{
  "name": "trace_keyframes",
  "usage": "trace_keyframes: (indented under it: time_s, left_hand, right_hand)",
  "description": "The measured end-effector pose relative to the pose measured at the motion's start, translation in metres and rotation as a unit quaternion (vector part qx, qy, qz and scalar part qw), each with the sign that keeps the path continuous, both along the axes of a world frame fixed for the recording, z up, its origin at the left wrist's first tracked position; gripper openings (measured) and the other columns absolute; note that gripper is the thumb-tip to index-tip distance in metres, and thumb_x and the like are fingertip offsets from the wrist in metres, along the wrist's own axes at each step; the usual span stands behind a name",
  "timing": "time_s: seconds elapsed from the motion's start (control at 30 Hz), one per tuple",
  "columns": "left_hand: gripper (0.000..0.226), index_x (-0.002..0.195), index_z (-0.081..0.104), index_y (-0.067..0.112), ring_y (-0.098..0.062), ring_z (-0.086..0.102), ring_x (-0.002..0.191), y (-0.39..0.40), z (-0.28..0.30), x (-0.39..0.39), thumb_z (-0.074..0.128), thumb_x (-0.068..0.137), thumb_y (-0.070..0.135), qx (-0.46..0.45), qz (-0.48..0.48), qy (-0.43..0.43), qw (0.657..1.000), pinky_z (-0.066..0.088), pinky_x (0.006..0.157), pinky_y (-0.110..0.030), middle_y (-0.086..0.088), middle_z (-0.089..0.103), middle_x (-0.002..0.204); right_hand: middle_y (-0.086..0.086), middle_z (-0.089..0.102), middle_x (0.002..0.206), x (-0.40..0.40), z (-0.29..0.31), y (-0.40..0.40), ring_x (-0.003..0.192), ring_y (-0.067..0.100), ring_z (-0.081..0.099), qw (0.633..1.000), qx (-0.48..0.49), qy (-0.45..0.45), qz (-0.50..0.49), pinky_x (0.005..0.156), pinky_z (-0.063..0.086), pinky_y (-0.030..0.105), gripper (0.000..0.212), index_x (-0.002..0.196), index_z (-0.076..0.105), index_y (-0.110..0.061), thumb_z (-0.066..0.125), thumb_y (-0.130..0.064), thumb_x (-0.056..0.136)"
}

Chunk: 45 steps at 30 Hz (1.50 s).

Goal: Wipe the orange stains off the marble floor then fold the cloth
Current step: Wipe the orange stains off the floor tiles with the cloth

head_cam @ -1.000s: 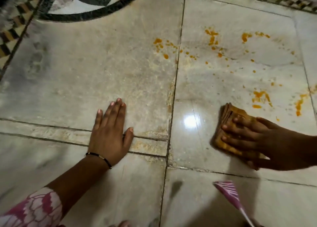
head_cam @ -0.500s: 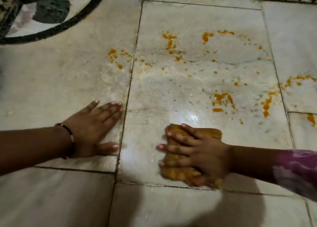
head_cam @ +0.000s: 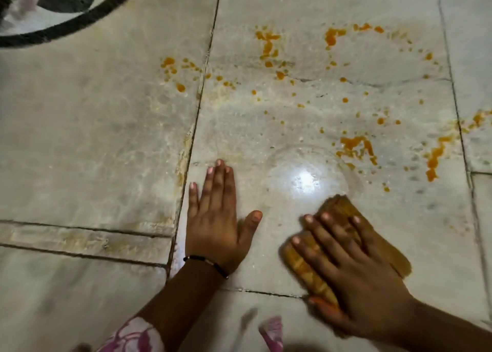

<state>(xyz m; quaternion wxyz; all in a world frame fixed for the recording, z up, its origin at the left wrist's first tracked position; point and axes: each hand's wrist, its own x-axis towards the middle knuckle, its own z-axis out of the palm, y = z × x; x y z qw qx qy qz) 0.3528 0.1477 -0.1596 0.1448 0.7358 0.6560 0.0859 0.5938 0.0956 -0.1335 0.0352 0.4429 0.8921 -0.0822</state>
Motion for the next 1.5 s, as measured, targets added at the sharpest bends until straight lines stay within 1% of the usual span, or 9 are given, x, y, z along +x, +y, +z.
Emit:
trace_keyframes:
  time_s: [0.1,0.23,0.4,0.57,0.73,0.97,1.17,1.37,1.5]
  left_hand:
    - [0.078,0.149,0.020,0.005,-0.022,0.012,0.146,-0.001,0.000,0.000,0.006,0.094,0.059,-0.006,0.000,0.008,1.000,0.010,0.116,-0.050,-0.010,0.014,0.157]
    - [0.079,0.149,0.019,0.007,-0.021,0.011,0.145,0.000,0.000,0.001,0.006,0.093,0.061,-0.015,0.002,0.026,1.000,0.009,0.115,-0.049,-0.009,0.013,0.158]
    - [0.083,0.150,0.014,0.008,-0.020,0.005,0.146,0.000,0.000,0.003,0.011,0.091,0.066,-0.015,0.013,0.042,0.999,0.001,0.117,-0.045,-0.008,0.009,0.158]
    - [0.084,0.150,0.015,0.006,-0.022,0.007,0.146,0.000,0.004,0.003,0.008,0.091,0.066,-0.013,-0.021,0.034,0.999,0.000,0.116,-0.046,-0.009,0.010,0.158]
    - [0.081,0.150,0.017,0.007,-0.022,0.009,0.146,0.000,0.007,0.003,0.014,0.092,0.064,-0.006,-0.112,0.002,0.994,0.001,0.117,-0.047,-0.009,0.012,0.158]
    - [0.087,0.150,0.014,0.009,-0.022,0.006,0.146,-0.010,0.008,0.047,0.023,0.089,0.069,0.015,-0.333,-0.019,0.943,0.009,0.115,-0.047,-0.008,0.008,0.159]
    - [0.095,0.150,0.015,0.008,-0.021,0.005,0.146,0.005,0.001,0.083,0.021,0.085,0.077,-0.012,-0.281,0.060,0.958,0.008,0.113,-0.052,-0.008,0.006,0.159]
    - [0.096,0.150,0.015,0.008,-0.021,0.006,0.146,0.003,0.002,0.086,0.025,0.084,0.076,-0.024,-0.274,0.064,0.959,0.010,0.114,-0.054,-0.007,0.007,0.159]
    - [0.095,0.150,0.017,0.007,-0.022,0.008,0.146,0.004,0.003,0.087,0.021,0.084,0.076,-0.031,-0.275,0.067,0.958,0.013,0.113,-0.055,-0.008,0.009,0.159]
  right_hand:
    - [0.006,0.024,0.157,-0.025,-0.004,0.041,0.145,0.027,0.021,1.000,-0.001,0.012,0.014,0.111,0.017,0.058,0.078,0.149,0.029,-0.027,0.042,-0.060,0.080]
    - [0.001,0.024,0.157,-0.018,-0.006,0.103,0.145,0.025,0.021,0.991,0.000,-0.009,-0.134,0.114,0.010,0.052,0.074,0.149,0.027,-0.031,0.034,-0.057,0.080]
    - [0.002,0.019,0.159,0.036,0.002,0.038,0.147,0.024,0.012,0.965,0.009,-0.020,-0.262,0.114,0.013,0.054,0.072,0.151,0.023,-0.028,0.032,-0.053,0.083]
    - [0.007,0.028,0.155,0.010,0.001,-0.031,0.144,0.027,0.021,0.983,-0.002,0.013,-0.186,0.112,0.013,0.058,0.075,0.148,0.032,-0.024,0.041,-0.053,0.079]
    - [0.002,0.023,0.157,-0.018,-0.007,0.022,0.145,0.025,0.018,0.998,-0.007,0.013,-0.064,0.111,0.013,0.058,0.071,0.149,0.028,-0.030,0.038,-0.055,0.083]
    - [-0.002,0.017,0.159,0.063,-0.002,0.034,0.147,0.021,0.011,0.957,0.006,-0.020,-0.289,0.114,0.010,0.051,0.069,0.151,0.018,-0.034,0.029,-0.055,0.086]
    - [0.004,0.026,0.157,0.154,0.006,-0.021,0.144,0.027,0.022,0.996,-0.027,-0.052,-0.073,0.111,0.020,0.056,0.066,0.148,0.033,-0.027,0.021,-0.056,0.090]
    - [-0.004,0.006,0.160,0.147,-0.003,0.037,0.148,0.021,0.002,0.932,0.006,-0.045,-0.360,0.115,0.003,0.052,0.070,0.151,0.005,-0.038,0.023,-0.057,0.086]
    - [0.001,0.006,0.160,0.078,-0.007,0.040,0.147,0.024,0.006,0.949,0.021,-0.034,-0.314,0.113,0.005,0.059,0.071,0.153,0.008,-0.029,0.024,-0.053,0.088]
